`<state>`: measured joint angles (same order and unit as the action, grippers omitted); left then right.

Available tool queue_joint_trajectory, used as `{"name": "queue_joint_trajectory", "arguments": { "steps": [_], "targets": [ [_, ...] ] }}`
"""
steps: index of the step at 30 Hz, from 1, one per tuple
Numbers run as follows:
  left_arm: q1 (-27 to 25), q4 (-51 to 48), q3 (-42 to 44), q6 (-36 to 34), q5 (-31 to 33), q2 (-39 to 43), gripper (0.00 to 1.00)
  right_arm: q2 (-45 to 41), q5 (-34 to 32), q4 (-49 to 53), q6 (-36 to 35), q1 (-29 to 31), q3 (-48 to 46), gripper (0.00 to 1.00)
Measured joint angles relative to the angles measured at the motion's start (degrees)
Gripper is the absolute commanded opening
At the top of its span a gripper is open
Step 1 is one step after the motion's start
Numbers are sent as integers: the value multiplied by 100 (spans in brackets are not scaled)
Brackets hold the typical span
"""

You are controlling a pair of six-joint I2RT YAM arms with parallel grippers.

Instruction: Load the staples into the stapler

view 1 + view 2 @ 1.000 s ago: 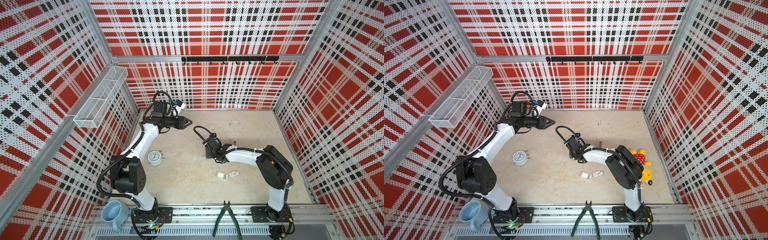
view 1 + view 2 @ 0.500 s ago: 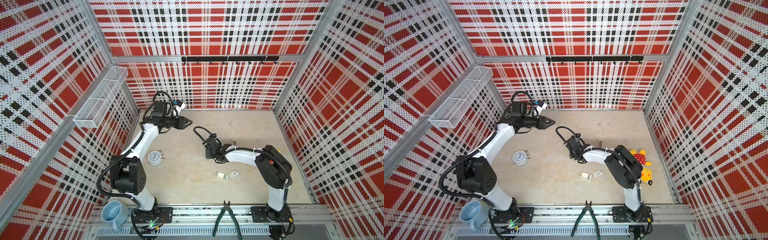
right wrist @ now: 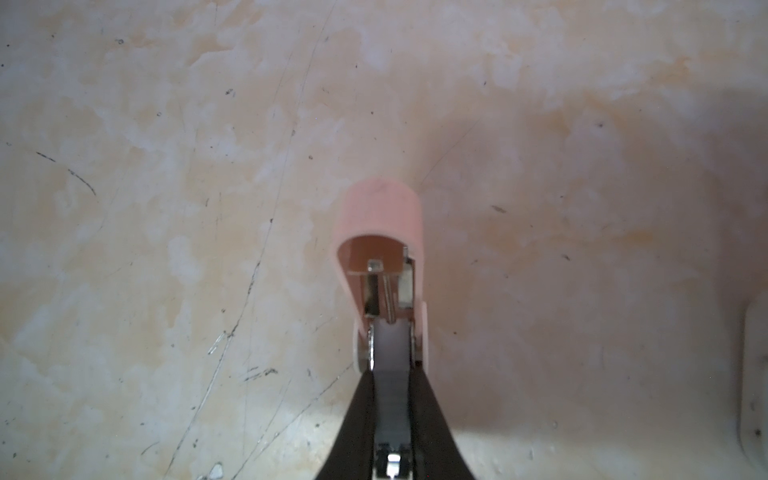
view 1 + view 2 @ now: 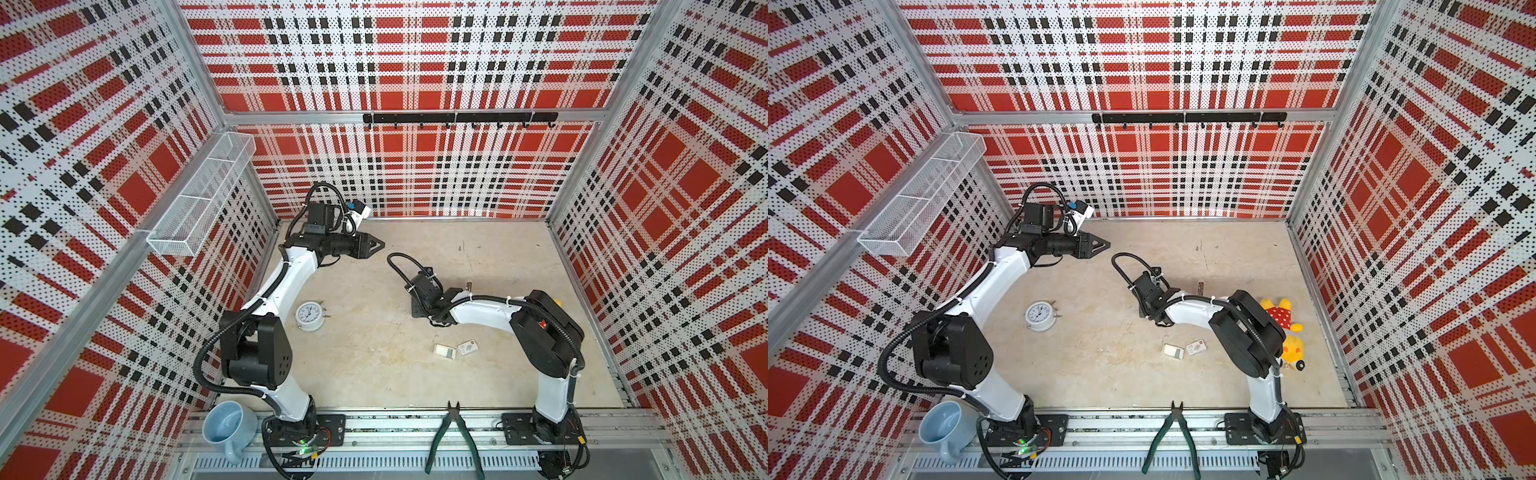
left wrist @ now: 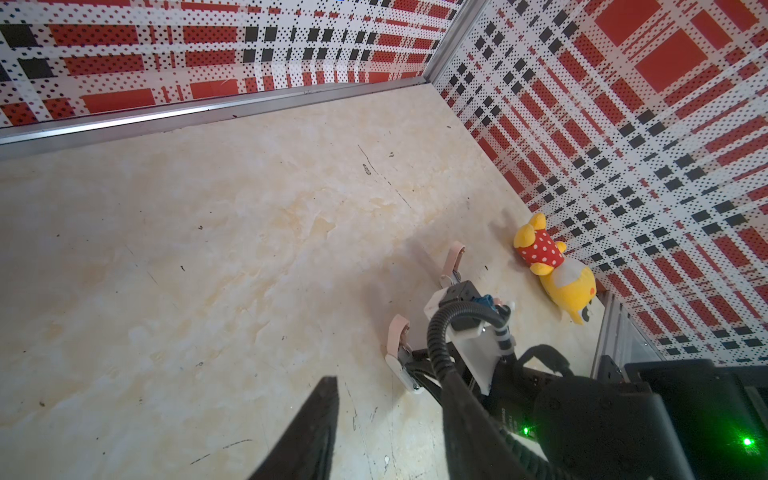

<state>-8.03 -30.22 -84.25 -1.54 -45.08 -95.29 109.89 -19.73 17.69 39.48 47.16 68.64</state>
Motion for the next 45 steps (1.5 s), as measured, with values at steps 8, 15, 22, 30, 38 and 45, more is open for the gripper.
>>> {"name": "queue_joint_trajectory", "arguments": {
  "steps": [8,15,22,30,38,45],
  "targets": [
    [0,2,2,0,-2,0,45,0,2,-11,39,0,-9,17],
    [0,4,11,0,-2,0,45,0,4,-22,59,0,-15,18],
    [0,4,13,0,-13,0,45,0,4,-76,68,0,-50,18],
    [2,13,26,0,-15,0,45,0,7,-90,83,0,-68,20],
    [2,20,55,0,-17,0,45,0,20,-92,85,0,-76,24],
    [4,20,55,2,-17,0,45,0,17,-96,72,0,-83,30]
  ]
}}
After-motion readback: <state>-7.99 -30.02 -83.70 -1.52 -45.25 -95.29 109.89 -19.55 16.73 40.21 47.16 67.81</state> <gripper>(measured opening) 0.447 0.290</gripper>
